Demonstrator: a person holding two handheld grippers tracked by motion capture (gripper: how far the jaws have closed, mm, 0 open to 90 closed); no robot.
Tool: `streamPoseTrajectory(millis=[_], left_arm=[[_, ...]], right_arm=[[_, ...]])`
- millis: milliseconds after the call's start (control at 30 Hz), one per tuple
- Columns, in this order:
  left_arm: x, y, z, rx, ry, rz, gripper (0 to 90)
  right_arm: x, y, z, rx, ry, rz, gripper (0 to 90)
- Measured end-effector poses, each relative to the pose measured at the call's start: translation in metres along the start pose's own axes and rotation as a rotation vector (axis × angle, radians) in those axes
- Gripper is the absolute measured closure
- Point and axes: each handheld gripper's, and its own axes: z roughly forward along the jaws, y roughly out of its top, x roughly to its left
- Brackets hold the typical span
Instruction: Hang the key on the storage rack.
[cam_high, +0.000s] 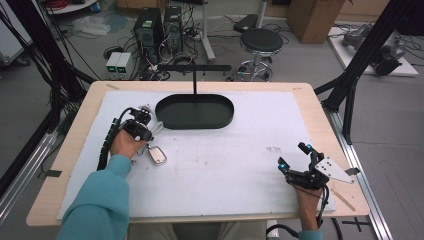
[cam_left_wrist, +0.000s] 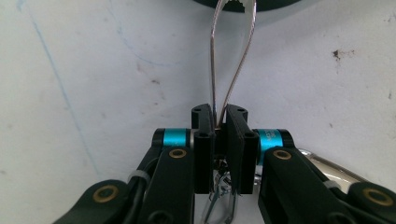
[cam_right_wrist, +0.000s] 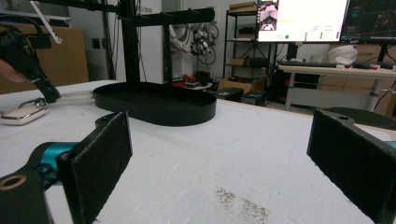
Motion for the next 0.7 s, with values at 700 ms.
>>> streamPoseTrajectory(millis=[700], left_arm=[[0.009, 0.002, -0.033, -0.208, -0.031, -0.003, 81.7]], right_arm=[[0.000, 0.000, 0.000, -0.002, 0.001, -0.006, 6.0]])
